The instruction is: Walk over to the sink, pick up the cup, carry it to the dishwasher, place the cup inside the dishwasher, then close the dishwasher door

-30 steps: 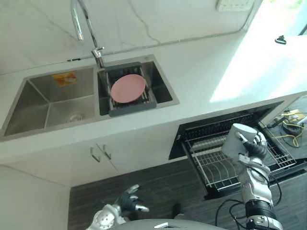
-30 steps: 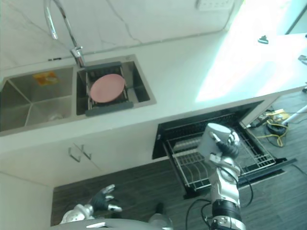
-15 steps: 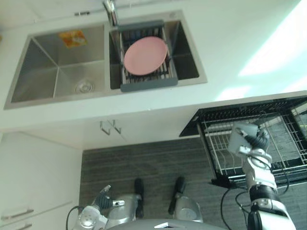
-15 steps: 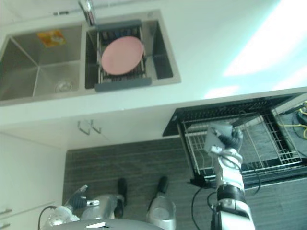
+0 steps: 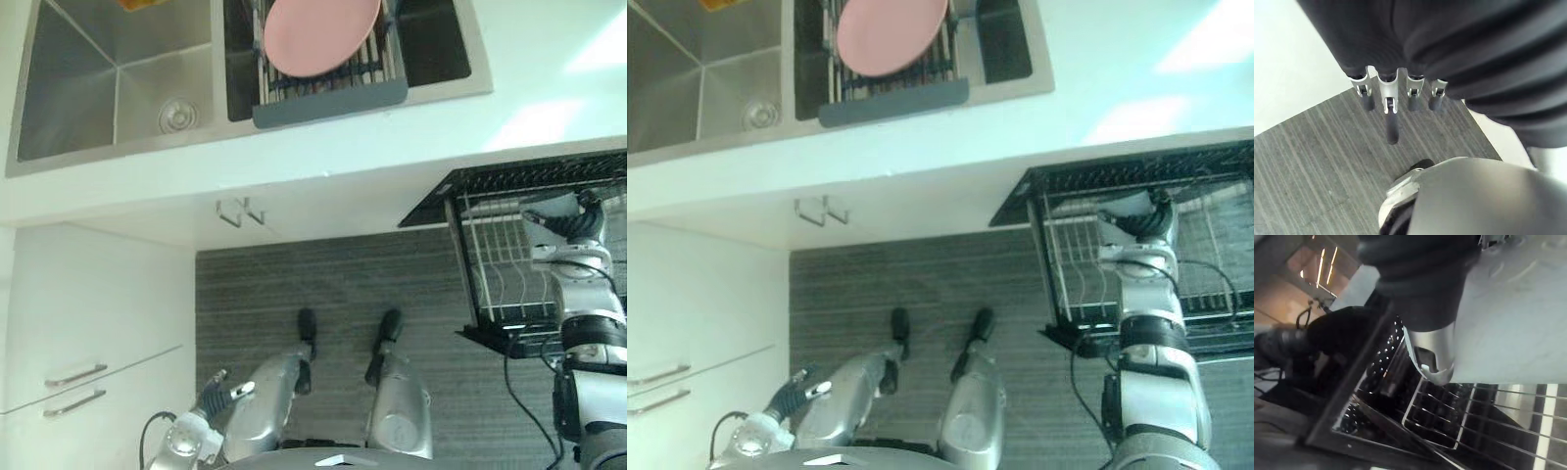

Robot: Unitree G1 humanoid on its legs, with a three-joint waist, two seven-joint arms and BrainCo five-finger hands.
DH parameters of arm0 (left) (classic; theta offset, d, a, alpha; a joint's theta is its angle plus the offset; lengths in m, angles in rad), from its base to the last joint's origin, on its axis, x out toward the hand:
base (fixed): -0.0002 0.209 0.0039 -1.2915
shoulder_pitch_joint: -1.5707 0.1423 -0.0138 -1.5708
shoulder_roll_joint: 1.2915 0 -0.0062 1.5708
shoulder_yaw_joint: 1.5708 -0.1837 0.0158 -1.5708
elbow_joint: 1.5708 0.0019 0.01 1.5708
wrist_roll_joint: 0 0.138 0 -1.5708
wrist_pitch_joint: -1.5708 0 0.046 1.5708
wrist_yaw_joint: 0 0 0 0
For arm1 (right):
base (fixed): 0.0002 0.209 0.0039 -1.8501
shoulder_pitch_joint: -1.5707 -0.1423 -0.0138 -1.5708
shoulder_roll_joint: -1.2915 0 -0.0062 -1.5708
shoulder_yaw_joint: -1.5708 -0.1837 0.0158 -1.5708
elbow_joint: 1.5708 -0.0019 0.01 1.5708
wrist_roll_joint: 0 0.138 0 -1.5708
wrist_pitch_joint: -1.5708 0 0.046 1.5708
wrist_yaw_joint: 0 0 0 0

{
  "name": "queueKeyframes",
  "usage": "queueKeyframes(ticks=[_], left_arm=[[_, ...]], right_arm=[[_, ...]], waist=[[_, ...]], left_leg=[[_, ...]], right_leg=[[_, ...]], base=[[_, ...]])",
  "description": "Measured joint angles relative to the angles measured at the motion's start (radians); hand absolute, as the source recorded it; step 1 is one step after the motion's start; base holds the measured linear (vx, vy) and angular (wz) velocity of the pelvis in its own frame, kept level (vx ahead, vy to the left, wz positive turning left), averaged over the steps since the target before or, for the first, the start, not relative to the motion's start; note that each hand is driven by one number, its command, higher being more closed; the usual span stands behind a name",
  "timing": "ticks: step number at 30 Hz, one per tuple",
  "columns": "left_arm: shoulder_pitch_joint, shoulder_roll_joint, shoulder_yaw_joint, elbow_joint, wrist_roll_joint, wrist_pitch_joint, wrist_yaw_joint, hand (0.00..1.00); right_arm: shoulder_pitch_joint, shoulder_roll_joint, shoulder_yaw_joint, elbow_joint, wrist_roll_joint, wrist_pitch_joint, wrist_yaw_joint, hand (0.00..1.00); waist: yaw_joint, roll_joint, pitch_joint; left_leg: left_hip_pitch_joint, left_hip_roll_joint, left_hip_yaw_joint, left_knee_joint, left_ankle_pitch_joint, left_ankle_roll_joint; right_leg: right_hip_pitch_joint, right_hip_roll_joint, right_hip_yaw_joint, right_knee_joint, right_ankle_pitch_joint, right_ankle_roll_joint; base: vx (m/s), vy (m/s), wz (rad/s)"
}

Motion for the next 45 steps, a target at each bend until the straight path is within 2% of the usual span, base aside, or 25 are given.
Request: queueKeyframes(ticks=[4,8,13,15,19,24,32,37,38,41,43,45], left_arm=[[-0.024,0.004,-0.083,0.021,0.031,-0.004,0.005,0.00],[-0.043,0.014,-0.123,0.042,0.033,-0.002,0.011,0.00],[-0.071,0.020,-0.160,0.059,0.038,-0.002,0.004,0.00],[-0.079,0.020,-0.171,0.065,0.043,-0.003,0.005,0.00],[-0.107,0.017,-0.197,0.093,0.052,-0.005,0.002,0.00],[-0.114,0.016,-0.197,0.097,0.052,-0.011,-0.009,0.00],[-0.131,0.016,-0.198,0.117,0.058,-0.021,-0.008,0.00],[-0.151,0.015,-0.207,0.132,0.067,-0.024,-0.002,0.00],[-0.154,0.015,-0.211,0.133,0.068,-0.023,-0.001,0.00],[-0.167,0.015,-0.229,0.139,0.070,-0.022,0.007,0.00],[-0.180,0.013,-0.229,0.149,0.071,-0.021,0.008,0.00],[-0.185,0.012,-0.229,0.152,0.071,-0.020,0.011,0.00]], right_arm=[[-0.085,-0.066,0.070,0.040,-0.018,0.001,0.015,1.00],[-0.121,-0.073,0.121,0.040,-0.049,0.009,0.019,1.00],[-0.166,-0.100,0.160,0.038,-0.040,0.064,0.020,1.00],[-0.171,-0.100,0.187,0.038,-0.004,0.084,0.017,1.00],[-0.181,-0.100,0.192,0.037,0.006,0.101,0.017,1.00],[-0.186,-0.098,0.200,0.037,0.016,0.138,0.018,1.00],[-0.221,-0.079,0.231,0.042,0.048,0.137,0.002,1.00],[-0.234,-0.066,0.230,0.070,0.170,0.125,-0.061,1.00],[-0.234,-0.057,0.225,0.070,0.207,0.123,-0.084,0.00],[-0.234,-0.031,0.223,0.068,0.265,0.081,-0.099,0.00],[-0.236,-0.015,0.219,0.066,0.291,0.036,-0.107,0.00],[-0.238,-0.013,0.205,0.066,0.313,0.024,-0.107,0.00]], waist=[[0.001,0.054,0.014],[0.001,0.059,0.010],[0.016,0.074,0.000],[0.020,0.082,-0.006],[0.029,0.097,-0.017],[0.041,0.098,-0.018],[0.046,0.099,-0.019],[0.053,0.101,-0.020],[0.054,0.101,-0.020],[0.058,0.101,-0.020],[0.067,0.101,-0.020],[0.072,0.101,-0.020]], left_leg=[[-0.023,-0.016,0.004,-0.037,0.030,0.000],[-0.043,-0.019,0.005,-0.051,0.052,0.006],[-0.073,-0.029,0.008,-0.049,0.056,0.002],[-0.085,-0.029,0.008,-0.047,0.058,0.000],[-0.102,-0.032,0.008,-0.040,0.060,0.000],[-0.104,-0.030,0.005,-0.030,0.057,-0.002],[-0.139,-0.029,0.001,0.011,0.044,-0.004],[-0.160,-0.025,-0.008,0.040,0.033,-0.004],[-0.161,-0.025,-0.009,0.041,0.033,-0.004],[-0.168,-0.022,-0.009,0.053,0.027,-0.005],[-0.182,-0.018,-0.007,0.074,0.018,-0.008],[-0.187,-0.015,-0.007,0.080,0.016,-0.009]], right_leg=[[-0.068,-0.021,0.021,0.046,-0.012,0.000],[-0.113,-0.029,0.030,0.080,-0.020,-0.006],[-0.173,-0.047,0.046,0.137,-0.041,-0.010],[-0.188,-0.049,0.046,0.145,-0.046,-0.017],[-0.208,-0.057,0.048,0.164,-0.054,-0.020],[-0.208,-0.059,0.046,0.172,-0.061,-0.025],[-0.223,-0.060,0.040,0.179,-0.061,-0.026],[-0.225,-0.060,0.028,0.185,-0.064,-0.030],[-0.226,-0.060,0.027,0.187,-0.065,-0.031],[-0.231,-0.060,0.028,0.194,-0.068,-0.034],[-0.240,-0.059,0.030,0.204,-0.071,-0.035],[-0.242,-0.059,0.028,0.207,-0.072,-0.034]], base=[[-0.02,-0.015,-0.02],[0.00,-0.050,-0.01],[-0.01,-0.053,0.02],[-0.02,-0.062,0.03],[-0.02,-0.054,0.03],[-0.01,-0.055,0.02],[0.00,-0.051,0.03],[0.00,-0.050,0.06],[0.00,-0.048,0.03],[0.01,-0.052,-0.01],[0.00,-0.063,-0.01],[0.00,-0.054,0.02]])
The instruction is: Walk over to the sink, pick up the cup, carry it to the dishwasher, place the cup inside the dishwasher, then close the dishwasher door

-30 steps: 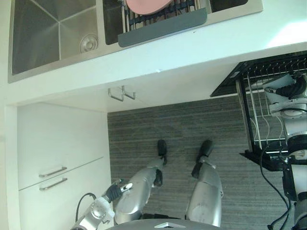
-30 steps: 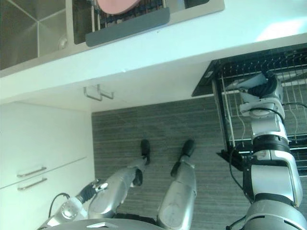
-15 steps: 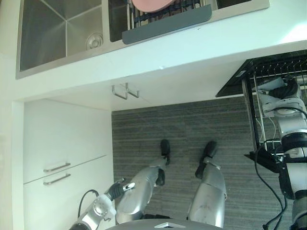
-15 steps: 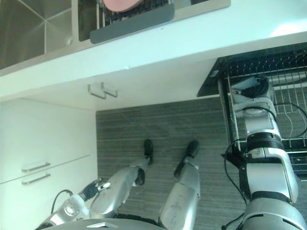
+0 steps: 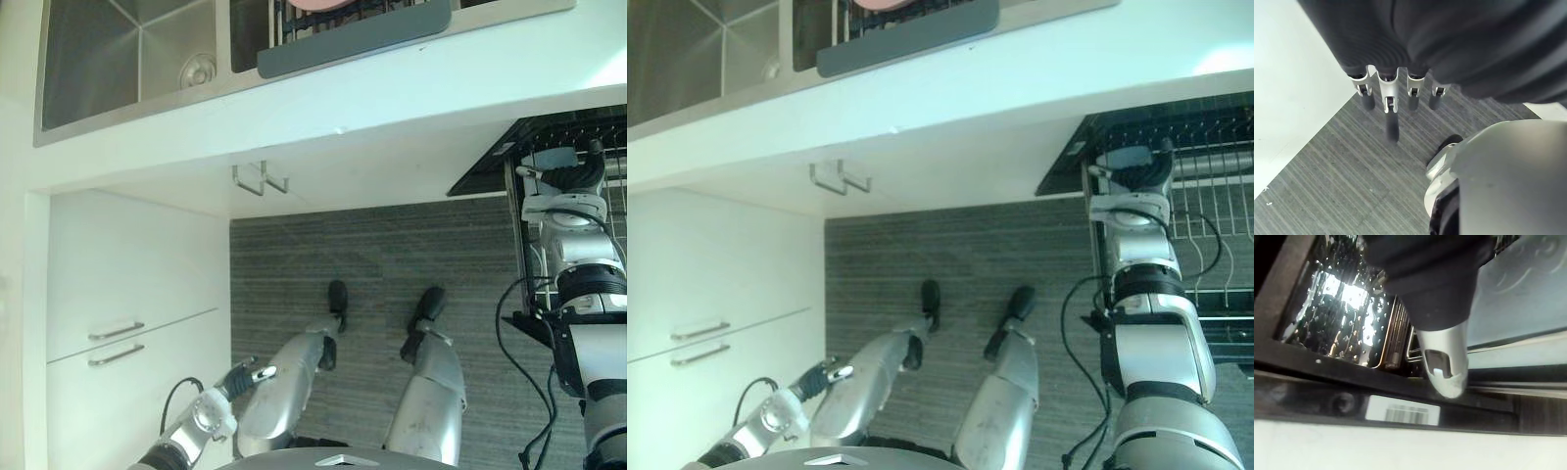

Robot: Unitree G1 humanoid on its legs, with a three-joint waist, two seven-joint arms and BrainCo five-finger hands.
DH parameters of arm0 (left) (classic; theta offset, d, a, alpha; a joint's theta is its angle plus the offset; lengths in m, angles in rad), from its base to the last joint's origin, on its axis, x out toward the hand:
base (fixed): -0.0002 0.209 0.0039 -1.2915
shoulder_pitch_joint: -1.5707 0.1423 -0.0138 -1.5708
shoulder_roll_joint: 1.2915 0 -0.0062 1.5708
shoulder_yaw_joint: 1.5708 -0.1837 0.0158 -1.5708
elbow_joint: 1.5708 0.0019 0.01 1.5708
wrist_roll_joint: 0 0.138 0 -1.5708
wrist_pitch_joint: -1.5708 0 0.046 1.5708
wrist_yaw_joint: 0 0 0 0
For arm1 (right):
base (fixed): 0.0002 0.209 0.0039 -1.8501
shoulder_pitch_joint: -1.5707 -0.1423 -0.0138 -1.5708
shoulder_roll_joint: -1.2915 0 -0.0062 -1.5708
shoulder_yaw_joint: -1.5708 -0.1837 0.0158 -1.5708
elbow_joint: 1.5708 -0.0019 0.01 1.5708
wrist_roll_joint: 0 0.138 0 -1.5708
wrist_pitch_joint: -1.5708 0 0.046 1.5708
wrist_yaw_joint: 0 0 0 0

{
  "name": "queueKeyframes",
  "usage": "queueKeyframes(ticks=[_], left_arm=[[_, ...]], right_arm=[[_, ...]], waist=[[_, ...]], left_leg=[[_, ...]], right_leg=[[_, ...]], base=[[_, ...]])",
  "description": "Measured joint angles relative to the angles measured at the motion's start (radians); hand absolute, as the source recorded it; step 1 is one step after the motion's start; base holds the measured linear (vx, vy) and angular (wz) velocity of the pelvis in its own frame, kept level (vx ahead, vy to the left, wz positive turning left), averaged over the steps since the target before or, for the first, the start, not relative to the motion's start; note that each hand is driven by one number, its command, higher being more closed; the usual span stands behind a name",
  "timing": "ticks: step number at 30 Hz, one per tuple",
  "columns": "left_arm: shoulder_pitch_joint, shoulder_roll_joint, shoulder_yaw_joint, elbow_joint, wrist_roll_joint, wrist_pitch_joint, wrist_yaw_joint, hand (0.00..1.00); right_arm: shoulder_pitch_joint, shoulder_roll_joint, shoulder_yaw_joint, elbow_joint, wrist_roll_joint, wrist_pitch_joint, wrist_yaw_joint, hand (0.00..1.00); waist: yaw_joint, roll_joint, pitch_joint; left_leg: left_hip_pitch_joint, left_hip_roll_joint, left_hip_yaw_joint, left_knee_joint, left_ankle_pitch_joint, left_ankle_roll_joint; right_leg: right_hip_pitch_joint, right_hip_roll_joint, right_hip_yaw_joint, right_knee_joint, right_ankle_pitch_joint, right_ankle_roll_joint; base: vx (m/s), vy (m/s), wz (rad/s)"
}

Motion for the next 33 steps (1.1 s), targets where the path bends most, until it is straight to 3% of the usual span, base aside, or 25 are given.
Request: queueKeyframes(ticks=[10,12,17,23,25,28,30,33], left_arm=[[-0.005,-0.003,0.002,0.012,0.000,0.001,0.002,0.00],[-0.005,-0.003,0.003,0.012,0.001,0.002,0.004,0.00],[-0.005,-0.003,0.018,0.013,0.039,0.012,0.002,0.00],[0.038,0.014,0.070,-0.028,0.060,0.023,-0.015,0.00],[0.086,0.023,0.093,-0.074,0.062,0.025,-0.020,0.00],[0.126,0.018,0.113,-0.103,0.079,0.032,-0.022,0.00],[0.150,0.011,0.122,-0.104,0.078,0.042,-0.024,0.00],[0.181,0.001,0.138,-0.103,0.077,0.063,-0.048,0.00]], right_arm=[[0.003,0.037,-0.024,-0.003,0.086,-0.077,-0.006,0.00],[0.009,0.053,-0.034,-0.012,0.107,-0.107,-0.006,0.00],[0.053,0.107,-0.065,-0.043,0.104,-0.133,-0.006,0.00],[0.200,0.220,-0.175,-0.180,0.123,-0.148,-0.008,0.00],[0.316,0.280,-0.242,-0.258,0.174,-0.197,-0.008,0.00],[0.429,0.339,-0.293,-0.362,0.182,-0.260,-0.017,0.00],[0.519,0.392,-0.315,-0.454,0.169,-0.321,-0.038,0.00],[0.621,0.473,-0.366,-0.520,0.168,-0.378,-0.022,0.00]], waist=[[-0.003,0.000,0.000],[-0.005,-0.001,0.001],[-0.014,-0.007,0.005],[-0.069,-0.057,0.041],[-0.086,-0.079,0.056],[-0.111,-0.086,0.058],[-0.130,-0.091,0.032],[-0.134,-0.101,-0.036]], left_leg=[[0.001,0.008,0.013,0.032,-0.020,-0.003],[0.002,0.014,0.016,0.047,-0.027,-0.005],[0.051,0.027,0.019,0.045,-0.032,-0.008],[0.163,0.046,0.026,0.021,-0.054,-0.022],[0.235,0.063,0.034,-0.001,-0.066,-0.028],[0.297,0.074,0.040,-0.010,-0.079,-0.033],[0.320,0.079,0.041,-0.011,-0.088,-0.039],[0.362,0.090,0.038,-0.040,-0.091,-0.044]], right_leg=[[-0.011,0.001,0.019,0.036,-0.017,-0.003],[-0.009,0.004,0.022,0.045,-0.023,-0.006],[0.038,0.016,0.021,0.047,-0.037,-0.010],[0.145,0.039,0.019,0.019,-0.060,-0.005],[0.224,0.065,0.018,-0.026,-0.057,-0.005],[0.297,0.084,0.017,-0.065,-0.051,0.005],[0.322,0.092,0.015,-0.083,-0.050,0.006],[0.372,0.106,-0.004,-0.113,-0.048,0.009]], base=[[0.00,-0.060,-0.04],[0.01,-0.068,-0.05],[0.03,-0.081,-0.07],[0.03,-0.057,-0.11],[0.07,-0.037,-0.22],[0.10,-0.014,-0.16],[0.12,-0.010,-0.07],[0.16,-0.028,0.01]])
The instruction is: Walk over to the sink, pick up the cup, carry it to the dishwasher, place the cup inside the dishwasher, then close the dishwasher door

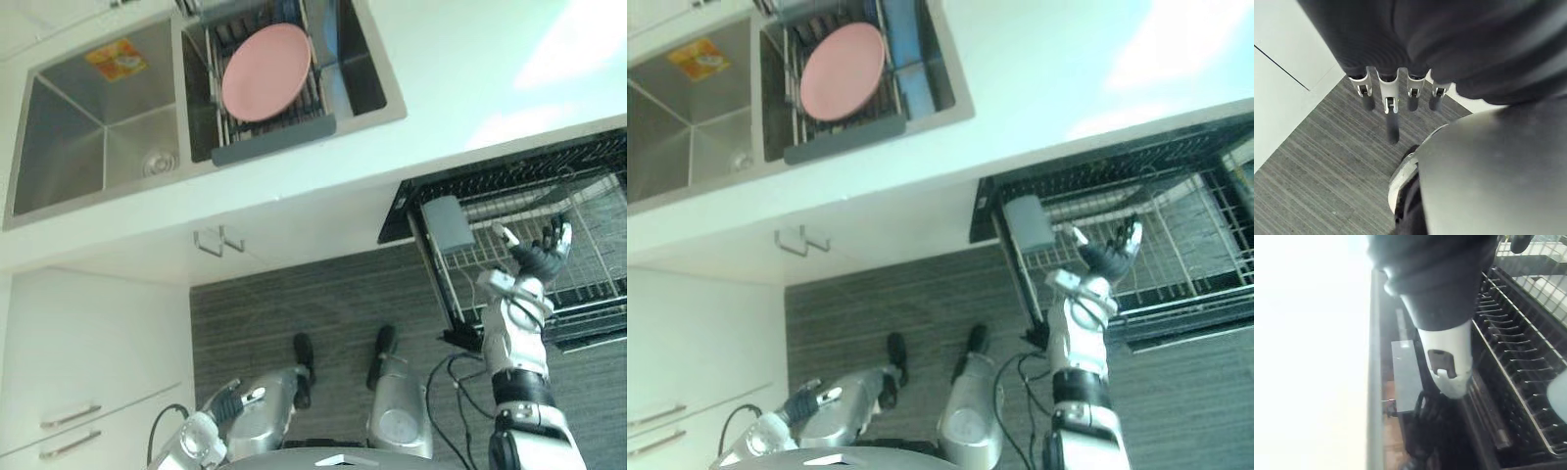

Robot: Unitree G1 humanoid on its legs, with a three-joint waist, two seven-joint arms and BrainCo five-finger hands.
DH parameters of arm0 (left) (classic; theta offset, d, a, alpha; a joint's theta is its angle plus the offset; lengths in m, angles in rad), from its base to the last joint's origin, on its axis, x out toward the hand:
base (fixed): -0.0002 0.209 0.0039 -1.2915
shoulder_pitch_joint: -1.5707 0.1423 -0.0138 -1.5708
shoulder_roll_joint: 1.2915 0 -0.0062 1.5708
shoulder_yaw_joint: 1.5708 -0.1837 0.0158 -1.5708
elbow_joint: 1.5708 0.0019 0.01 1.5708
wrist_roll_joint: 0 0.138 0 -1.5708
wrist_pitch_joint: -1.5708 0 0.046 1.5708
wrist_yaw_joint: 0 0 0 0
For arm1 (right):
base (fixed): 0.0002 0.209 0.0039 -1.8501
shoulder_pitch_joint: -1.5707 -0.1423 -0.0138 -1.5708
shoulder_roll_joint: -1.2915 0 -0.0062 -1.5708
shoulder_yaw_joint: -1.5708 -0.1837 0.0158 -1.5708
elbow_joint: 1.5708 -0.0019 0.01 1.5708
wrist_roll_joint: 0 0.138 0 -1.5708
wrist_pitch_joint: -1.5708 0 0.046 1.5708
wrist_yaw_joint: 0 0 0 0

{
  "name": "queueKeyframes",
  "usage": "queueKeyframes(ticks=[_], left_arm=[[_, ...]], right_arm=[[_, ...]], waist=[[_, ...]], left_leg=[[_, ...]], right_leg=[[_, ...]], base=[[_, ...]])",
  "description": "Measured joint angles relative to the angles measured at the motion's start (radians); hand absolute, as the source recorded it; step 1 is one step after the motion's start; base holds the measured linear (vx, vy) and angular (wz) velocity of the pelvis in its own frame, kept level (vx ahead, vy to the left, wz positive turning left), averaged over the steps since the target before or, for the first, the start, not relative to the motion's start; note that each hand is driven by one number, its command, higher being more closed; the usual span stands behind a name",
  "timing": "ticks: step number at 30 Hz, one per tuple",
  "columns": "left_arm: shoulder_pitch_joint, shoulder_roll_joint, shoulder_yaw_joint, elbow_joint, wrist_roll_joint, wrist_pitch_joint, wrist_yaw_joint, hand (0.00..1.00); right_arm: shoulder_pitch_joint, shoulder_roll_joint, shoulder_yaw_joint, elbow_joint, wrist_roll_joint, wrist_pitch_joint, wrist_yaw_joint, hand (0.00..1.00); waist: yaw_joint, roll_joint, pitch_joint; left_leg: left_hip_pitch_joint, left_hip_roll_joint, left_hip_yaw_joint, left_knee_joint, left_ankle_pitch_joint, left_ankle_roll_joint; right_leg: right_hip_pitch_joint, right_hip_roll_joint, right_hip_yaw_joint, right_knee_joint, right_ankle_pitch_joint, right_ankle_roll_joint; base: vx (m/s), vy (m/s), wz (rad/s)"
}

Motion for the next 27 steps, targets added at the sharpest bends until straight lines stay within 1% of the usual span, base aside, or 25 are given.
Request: queueKeyframes(ticks=[1,2,3,4,5,7,8,9,10,11,12,13,14,15,16,19,20,21,22,24,27], left_arm=[[0.012,-0.005,0.015,0.000,0.000,0.000,-0.005,0.00],[0.039,-0.017,0.040,0.000,0.000,0.001,-0.009,0.00],[0.050,-0.021,0.054,0.000,0.000,0.003,-0.014,0.00],[0.064,-0.024,0.066,0.001,-0.001,0.012,-0.016,0.00],[0.067,-0.024,0.068,0.003,-0.002,0.015,-0.018,0.00],[0.078,-0.041,0.120,0.013,-0.039,0.044,-0.018,0.00],[0.079,-0.047,0.132,0.017,-0.048,0.048,-0.018,0.00],[0.079,-0.073,0.194,0.041,-0.106,0.070,-0.012,0.00],[0.082,-0.098,0.265,0.058,-0.172,0.088,0.001,0.00],[0.083,-0.107,0.298,0.066,-0.206,0.095,0.011,0.00],[0.083,-0.121,0.358,0.074,-0.311,0.112,0.047,0.00],[0.081,-0.133,0.410,0.082,-0.419,0.127,0.080,0.00],[0.082,-0.136,0.423,0.086,-0.478,0.134,0.096,0.00],[0.082,-0.139,0.447,0.101,-0.576,0.146,0.115,0.00],[0.084,-0.148,0.466,0.117,-0.631,0.154,0.118,0.00],[0.092,-0.175,0.487,0.133,-0.667,0.155,0.118,0.00],[0.093,-0.186,0.489,0.139,-0.674,0.156,0.118,0.00],[0.092,-0.184,0.494,0.139,-0.688,0.156,0.126,0.00],[0.091,-0.183,0.494,0.139,-0.690,0.156,0.133,0.00],[0.090,-0.181,0.493,0.140,-0.690,0.158,0.144,0.00],[0.090,-0.180,0.493,0.156,-0.689,0.155,0.144,0.00]], right_arm=[[0.017,0.015,-0.007,-0.006,0.019,-0.010,0.016,0.00],[0.063,0.039,-0.012,-0.041,0.054,-0.033,0.045,0.00],[0.077,0.051,-0.014,-0.053,0.063,-0.044,0.058,0.00],[0.104,0.071,-0.022,-0.079,0.075,-0.064,0.077,0.00],[0.114,0.081,-0.028,-0.090,0.081,-0.071,0.089,0.00],[0.151,0.123,-0.051,-0.154,0.130,-0.083,0.149,0.00],[0.156,0.128,-0.051,-0.164,0.138,-0.084,0.157,0.00],[0.186,0.149,-0.048,-0.219,0.168,-0.083,0.200,0.00],[0.206,0.173,-0.047,-0.263,0.207,-0.069,0.242,0.00],[0.216,0.184,-0.045,-0.282,0.226,-0.058,0.263,0.00],[0.232,0.208,-0.039,-0.317,0.253,-0.044,0.295,0.00],[0.246,0.230,-0.029,-0.354,0.255,-0.039,0.311,0.00],[0.254,0.238,-0.021,-0.375,0.255,-0.039,0.319,0.00],[0.273,0.252,0.000,-0.417,0.254,-0.044,0.331,0.00],[0.285,0.262,0.026,-0.456,0.254,-0.049,0.345,0.00],[0.297,0.267,0.075,-0.502,0.246,-0.062,0.385,0.00],[0.297,0.267,0.094,-0.503,0.201,-0.062,0.390,0.00],[0.297,0.265,0.110,-0.503,0.168,-0.056,0.389,0.00],[0.296,0.263,0.117,-0.503,0.162,-0.053,0.388,0.00],[0.288,0.261,0.126,-0.503,0.150,-0.027,0.377,0.00],[0.282,0.259,0.130,-0.503,0.149,-0.013,0.347,0.00]], waist=[[0.000,-0.005,-0.020],[0.002,-0.018,-0.061],[0.001,-0.024,-0.075],[0.002,-0.036,-0.105],[0.003,-0.041,-0.118],[0.007,-0.056,-0.149],[0.007,-0.057,-0.152],[0.008,-0.058,-0.162],[0.010,-0.059,-0.172],[0.013,-0.059,-0.179],[0.019,-0.060,-0.188],[0.025,-0.062,-0.194],[0.028,-0.065,-0.198],[0.039,-0.062,-0.213],[0.046,-0.069,-0.219],[0.052,-0.074,-0.230],[0.056,-0.082,-0.233],[0.064,-0.090,-0.237],[0.069,-0.092,-0.239],[0.082,-0.098,-0.241],[0.082,-0.098,-0.241]], left_leg=[[0.010,0.002,-0.002,-0.008,-0.001,-0.001],[0.039,0.007,-0.002,-0.022,-0.005,-0.007],[0.048,0.008,-0.002,-0.028,-0.005,-0.008],[0.060,0.011,-0.002,-0.040,-0.006,-0.009],[0.064,0.012,-0.003,-0.041,-0.007,-0.011],[0.079,0.016,-0.004,-0.042,-0.013,-0.020],[0.080,0.016,-0.005,-0.043,-0.013,-0.020],[0.092,0.016,-0.011,-0.051,-0.011,-0.023],[0.095,0.017,-0.015,-0.061,-0.009,-0.028],[0.095,0.017,-0.016,-0.065,-0.011,-0.032],[0.103,0.019,-0.021,-0.075,-0.009,-0.038],[0.107,0.019,-0.025,-0.081,-0.008,-0.040],[0.108,0.020,-0.027,-0.086,-0.008,-0.040],[0.108,0.021,-0.029,-0.094,-0.006,-0.041],[0.108,0.022,-0.030,-0.095,-0.006,-0.040],[0.110,0.024,-0.040,-0.092,-0.002,-0.036],[0.110,0.025,-0.050,-0.093,0.007,-0.033],[0.110,0.028,-0.053,-0.091,0.008,-0.032],[0.110,0.029,-0.054,-0.089,0.008,-0.032],[0.110,0.031,-0.056,-0.081,0.008,-0.032],[0.111,0.032,-0.059,-0.073,0.007,-0.032]], right_leg=[[0.012,0.003,-0.003,-0.007,-0.002,0.001],[0.042,0.014,-0.006,-0.031,-0.002,0.002],[0.052,0.017,-0.008,-0.039,-0.002,0.002],[0.066,0.023,-0.009,-0.054,-0.003,0.004],[0.073,0.025,-0.010,-0.063,-0.002,0.005],[0.100,0.032,-0.017,-0.090,0.002,0.007],[0.103,0.033,-0.020,-0.095,0.004,0.007],[0.124,0.037,-0.028,-0.116,0.012,0.008],[0.140,0.041,-0.032,-0.135,0.020,0.009],[0.144,0.044,-0.035,-0.144,0.023,0.009],[0.161,0.050,-0.040,-0.165,0.031,0.014],[0.173,0.055,-0.046,-0.179,0.036,0.012],[0.174,0.056,-0.047,-0.185,0.037,0.011],[0.175,0.059,-0.049,-0.194,0.038,0.007],[0.182,0.064,-0.051,-0.203,0.042,0.003],[0.191,0.068,-0.060,-0.209,0.047,0.004],[0.194,0.070,-0.066,-0.209,0.044,0.004],[0.193,0.072,-0.069,-0.208,0.043,0.003],[0.193,0.073,-0.070,-0.208,0.043,0.002],[0.197,0.076,-0.075,-0.206,0.042,0.001],[0.209,0.077,-0.081,-0.206,0.039,-0.002]], base=[[0.18,-0.037,0.01],[0.14,-0.027,-0.01],[0.14,-0.026,-0.03],[0.06,-0.011,0.00],[0.06,-0.008,0.00],[0.02,-0.003,0.00],[0.01,-0.004,0.06],[0.01,-0.003,0.10],[-0.02,-0.004,0.11],[-0.02,-0.011,0.09],[0.00,-0.029,0.09],[0.00,-0.032,0.09],[0.00,-0.033,0.07],[0.01,-0.027,0.04],[0.03,-0.028,0.04],[0.04,-0.026,0.12],[0.04,-0.035,0.14],[0.04,-0.036,0.12],[0.04,-0.034,0.06],[0.02,-0.025,0.06],[-0.04,-0.007,0.05]])
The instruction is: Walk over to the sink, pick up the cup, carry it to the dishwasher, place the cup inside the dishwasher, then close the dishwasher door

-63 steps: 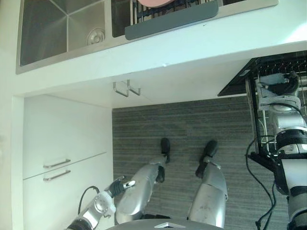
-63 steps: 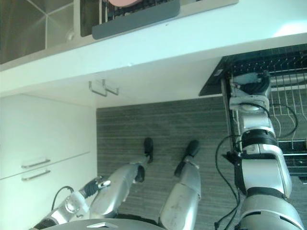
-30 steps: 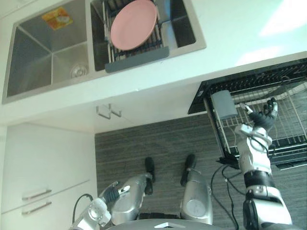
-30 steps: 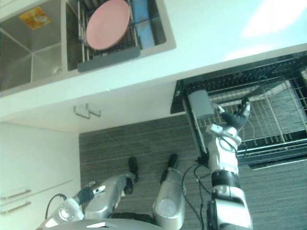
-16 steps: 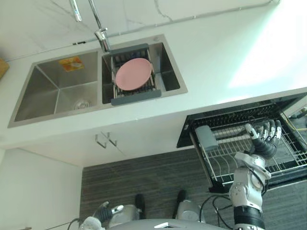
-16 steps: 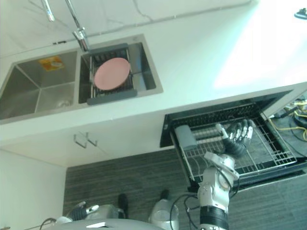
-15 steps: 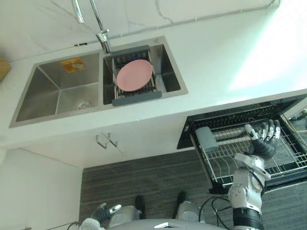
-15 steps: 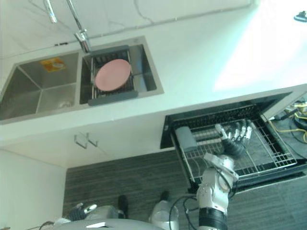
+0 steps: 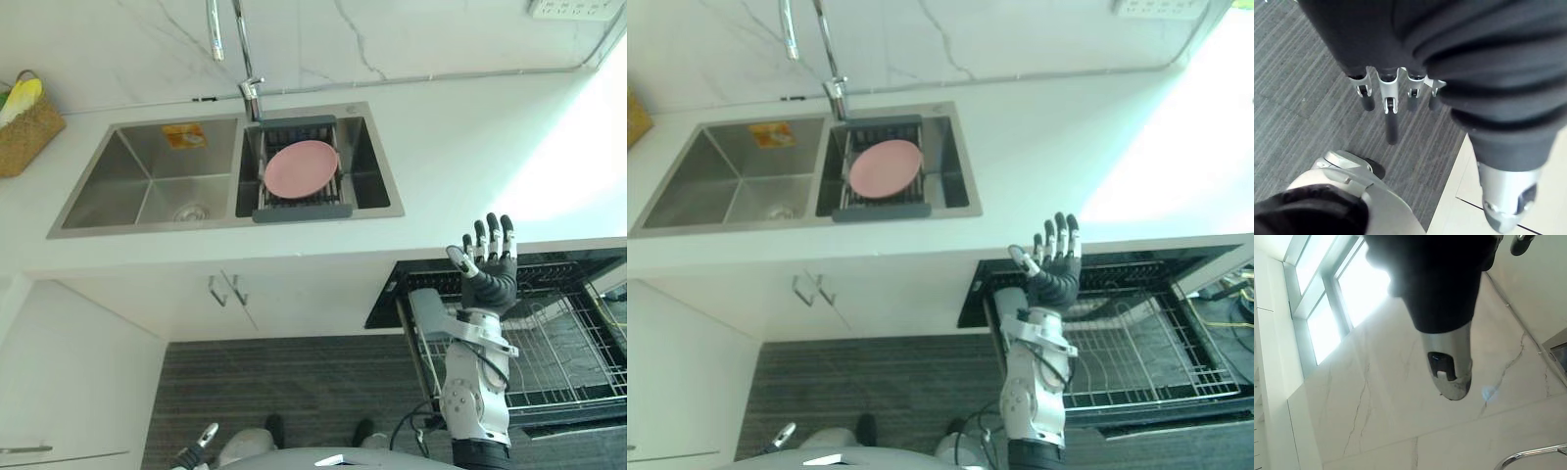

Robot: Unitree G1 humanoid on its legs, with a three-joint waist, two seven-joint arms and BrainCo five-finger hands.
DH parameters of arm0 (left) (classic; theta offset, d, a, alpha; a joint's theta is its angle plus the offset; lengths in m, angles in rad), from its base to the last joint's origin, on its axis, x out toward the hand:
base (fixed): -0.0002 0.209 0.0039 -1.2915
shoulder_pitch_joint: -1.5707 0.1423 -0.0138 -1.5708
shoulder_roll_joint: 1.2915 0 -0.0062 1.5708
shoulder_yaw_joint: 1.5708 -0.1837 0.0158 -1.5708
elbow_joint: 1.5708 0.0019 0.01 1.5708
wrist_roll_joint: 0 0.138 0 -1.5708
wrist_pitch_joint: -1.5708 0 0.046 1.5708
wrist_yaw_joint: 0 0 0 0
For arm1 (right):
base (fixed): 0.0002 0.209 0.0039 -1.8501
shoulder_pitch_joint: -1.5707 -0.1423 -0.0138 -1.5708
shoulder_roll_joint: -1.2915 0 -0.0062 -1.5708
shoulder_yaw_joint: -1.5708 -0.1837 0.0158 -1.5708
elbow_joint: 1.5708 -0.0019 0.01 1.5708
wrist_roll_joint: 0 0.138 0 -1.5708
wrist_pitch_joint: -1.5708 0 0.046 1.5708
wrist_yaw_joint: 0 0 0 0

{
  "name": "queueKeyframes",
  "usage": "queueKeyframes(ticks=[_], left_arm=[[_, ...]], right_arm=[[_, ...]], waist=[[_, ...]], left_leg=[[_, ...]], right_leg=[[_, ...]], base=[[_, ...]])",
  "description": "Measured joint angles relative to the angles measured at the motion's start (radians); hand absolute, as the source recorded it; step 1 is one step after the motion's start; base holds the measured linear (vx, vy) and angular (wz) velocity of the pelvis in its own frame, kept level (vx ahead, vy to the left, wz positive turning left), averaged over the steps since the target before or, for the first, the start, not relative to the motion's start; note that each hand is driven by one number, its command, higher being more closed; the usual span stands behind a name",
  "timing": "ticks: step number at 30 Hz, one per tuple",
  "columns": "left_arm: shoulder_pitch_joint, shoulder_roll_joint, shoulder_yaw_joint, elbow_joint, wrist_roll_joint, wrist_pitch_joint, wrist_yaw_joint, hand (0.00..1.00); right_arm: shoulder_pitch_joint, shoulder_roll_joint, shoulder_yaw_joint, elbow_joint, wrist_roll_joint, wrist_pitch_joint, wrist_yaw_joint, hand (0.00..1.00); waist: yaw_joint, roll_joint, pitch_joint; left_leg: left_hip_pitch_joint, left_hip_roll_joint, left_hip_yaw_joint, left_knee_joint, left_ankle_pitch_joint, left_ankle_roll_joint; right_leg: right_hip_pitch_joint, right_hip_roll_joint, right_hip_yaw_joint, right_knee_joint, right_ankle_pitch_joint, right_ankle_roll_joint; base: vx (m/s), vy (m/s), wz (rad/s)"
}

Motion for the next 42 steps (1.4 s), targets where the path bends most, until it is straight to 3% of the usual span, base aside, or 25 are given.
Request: queueKeyframes(ticks=[2,6,9,11,12,13,15,17,19,21,23,26,28,30,32,33,34,35,36,37,40,41,42], left_arm=[[0.000,0.002,0.000,0.007,0.000,0.000,-0.001,0.00],[0.008,0.003,0.001,0.042,-0.001,-0.003,-0.002,0.00],[0.009,0.003,0.003,0.062,-0.025,-0.013,-0.009,0.00],[0.005,0.003,0.041,0.060,-0.049,-0.017,-0.016,0.00],[0.015,0.001,0.044,0.064,-0.047,-0.014,-0.019,0.00],[0.031,-0.007,0.044,0.063,-0.037,-0.007,-0.031,0.00],[0.055,-0.020,0.043,0.075,-0.033,0.007,-0.035,0.00],[0.057,-0.028,0.042,0.101,-0.012,0.027,-0.044,0.00],[0.058,-0.032,0.044,0.109,0.012,0.043,-0.053,0.00],[0.055,-0.001,0.042,0.116,0.044,0.044,-0.055,0.00],[0.029,0.020,0.041,0.120,0.057,0.047,-0.050,0.00],[0.010,0.030,0.040,0.119,0.065,0.050,-0.050,0.00],[0.010,0.048,0.038,0.119,0.070,0.050,-0.051,0.00],[0.015,0.048,0.034,0.104,0.069,0.052,-0.051,0.00],[0.013,0.045,0.031,0.069,0.058,0.060,-0.049,0.00],[0.000,0.045,0.031,0.058,0.044,0.063,-0.048,0.00],[-0.011,0.042,0.030,0.049,0.038,0.063,-0.049,0.00],[-0.014,0.044,0.030,0.048,0.039,0.063,-0.051,0.00],[-0.011,0.062,0.030,0.039,0.041,0.062,-0.058,0.00],[-0.021,0.079,0.035,0.046,0.043,0.063,-0.068,0.00],[-0.019,0.044,0.033,0.037,0.052,0.082,-0.070,0.00],[-0.012,0.051,0.019,0.002,0.118,0.117,-0.075,0.00],[-0.012,0.051,0.019,0.002,0.118,0.117,-0.075,0.00]], right_arm=[[0.000,-0.003,0.002,0.000,-0.007,0.000,-0.015,0.00],[0.001,-0.056,0.031,-0.001,-0.010,0.002,-0.037,0.00],[0.002,-0.068,0.018,-0.008,-0.017,-0.008,-0.070,0.00],[0.000,-0.068,-0.002,-0.013,-0.017,-0.011,-0.109,0.00],[0.000,-0.066,-0.010,-0.022,-0.017,-0.011,-0.128,0.00],[-0.002,-0.069,-0.019,-0.043,-0.019,-0.012,-0.140,0.00],[-0.001,-0.089,-0.020,-0.045,-0.025,-0.009,-0.144,0.00],[0.000,-0.101,-0.022,-0.045,-0.046,-0.003,-0.145,0.00],[0.012,-0.097,-0.032,-0.045,-0.047,-0.003,-0.145,0.00],[0.053,-0.081,-0.025,-0.050,-0.048,-0.002,-0.144,0.00],[0.059,-0.063,-0.026,-0.052,-0.048,-0.001,-0.144,0.00],[0.060,-0.045,-0.020,-0.052,-0.047,0.003,-0.145,0.00],[0.059,-0.035,-0.012,-0.052,-0.049,0.002,-0.161,0.00],[0.057,-0.034,0.009,-0.051,-0.053,0.002,-0.168,0.00],[0.048,-0.015,0.028,-0.051,-0.060,0.003,-0.166,0.00],[0.029,-0.009,0.027,-0.050,-0.071,0.003,-0.167,0.00],[0.011,-0.013,0.024,-0.050,-0.093,0.003,-0.168,0.00],[0.007,-0.015,0.024,-0.051,-0.096,0.002,-0.168,0.00],[0.011,-0.017,0.022,-0.058,-0.096,-0.003,-0.171,0.00],[0.016,-0.026,0.014,-0.069,-0.096,-0.010,-0.178,0.00],[0.021,-0.037,-0.024,-0.074,-0.093,-0.010,-0.184,0.00],[0.024,-0.036,-0.028,-0.073,-0.077,-0.010,-0.134,0.00],[0.024,-0.036,-0.028,-0.073,-0.077,-0.010,-0.134,0.00]], waist=[[0.000,-0.001,0.000],[0.000,0.004,0.001],[0.000,0.007,0.013],[-0.006,-0.022,0.046],[-0.005,-0.028,0.055],[-0.008,-0.007,0.053],[-0.015,0.008,0.052],[-0.031,0.010,0.049],[-0.035,-0.001,0.038],[-0.030,-0.037,0.000],[-0.031,-0.062,-0.008],[-0.030,-0.065,-0.009],[-0.026,-0.086,-0.011],[-0.024,-0.084,-0.011],[-0.026,-0.082,-0.004],[-0.027,-0.080,-0.001],[-0.034,-0.068,0.006],[-0.039,-0.070,0.006],[-0.044,-0.105,0.003],[-0.042,-0.134,0.019],[-0.036,-0.076,0.018],[-0.020,-0.083,0.016],[-0.020,-0.083,0.016]], left_leg=[[0.001,0.002,0.001,0.003,-0.004,-0.001],[-0.040,0.024,0.010,0.143,-0.099,0.004],[-0.066,0.036,0.019,0.213,-0.103,0.003],[-0.091,0.018,0.060,0.263,-0.056,-0.017],[-0.097,0.025,0.081,0.261,-0.082,-0.010],[-0.109,0.057,0.088,0.257,-0.086,-0.016],[-0.108,0.094,0.107,0.243,-0.084,-0.020],[-0.108,0.115,0.131,0.232,-0.084,-0.017],[-0.110,0.097,0.161,0.226,-0.061,-0.015],[-0.112,0.026,0.199,0.202,-0.088,0.015],[-0.108,-0.022,0.209,0.173,-0.095,0.039],[-0.077,-0.045,0.209,0.147,-0.111,0.074],[-0.028,-0.071,0.198,0.108,-0.115,0.079],[0.017,-0.075,0.198,0.076,-0.102,0.085],[0.043,-0.058,0.181,0.067,-0.105,0.085],[0.049,-0.038,0.167,0.067,-0.109,0.078],[0.055,-0.012,0.155,0.068,-0.114,0.069],[0.057,-0.004,0.148,0.072,-0.115,0.062],[0.060,-0.013,0.135,0.094,-0.131,0.038],[0.080,-0.032,0.116,0.115,-0.171,0.014],[0.068,0.031,0.108,0.138,-0.198,-0.012],[0.104,0.022,0.141,0.067,-0.173,-0.008],[0.104,0.022,0.141,0.067,-0.173,-0.008]], right_leg=[[0.004,0.001,0.000,0.004,-0.010,0.003],[-0.010,0.011,0.025,0.086,-0.058,-0.008],[-0.016,0.010,0.032,0.120,-0.085,-0.018],[0.004,-0.034,0.025,0.123,-0.091,-0.020],[0.016,-0.046,0.017,0.122,-0.093,-0.016],[0.030,-0.047,0.014,0.120,-0.098,-0.004],[0.053,-0.049,0.018,0.108,-0.095,0.020],[0.061,-0.056,0.023,0.100,-0.087,0.045],[0.056,-0.082,0.043,0.099,-0.080,0.082],[0.040,-0.153,0.072,0.092,-0.065,0.118],[-0.003,-0.197,0.112,0.183,-0.093,0.111],[-0.055,-0.217,0.125,0.413,-0.150,0.056],[-0.119,-0.250,0.151,0.568,-0.116,-0.002],[-0.162,-0.261,0.188,0.669,-0.064,-0.022],[-0.204,-0.234,0.192,0.721,-0.166,-0.011],[-0.231,-0.179,0.190,0.675,-0.234,-0.017],[-0.252,-0.115,0.178,0.579,-0.263,-0.019],[-0.261,-0.089,0.177,0.517,-0.258,-0.019],[-0.260,-0.063,0.174,0.379,-0.129,-0.039],[-0.246,-0.082,0.163,0.361,-0.075,-0.028],[-0.182,-0.012,0.136,0.251,-0.065,-0.028],[-0.041,0.042,0.153,-0.095,0.129,-0.011],[-0.041,0.042,0.153,-0.096,0.129,-0.011]], base=[[-0.07,-0.007,-0.01],[-0.07,-0.012,-0.11],[-0.03,-0.002,0.08],[-0.06,0.019,0.36],[-0.08,0.017,0.22],[-0.07,0.038,0.10],[0.01,0.108,-0.08],[0.09,0.238,-0.12],[0.13,0.299,-0.19],[0.21,0.304,-0.13],[0.21,0.224,0.08],[0.20,0.115,0.07],[0.30,0.076,0.11],[0.31,0.002,0.05],[0.26,-0.062,0.09],[0.20,-0.137,0.16],[0.19,-0.151,0.22],[0.18,-0.153,0.36],[0.20,-0.164,0.36],[0.21,-0.205,0.26],[0.16,-0.159,0.07],[0.04,-0.030,0.01],[0.00,0.000,0.00]])
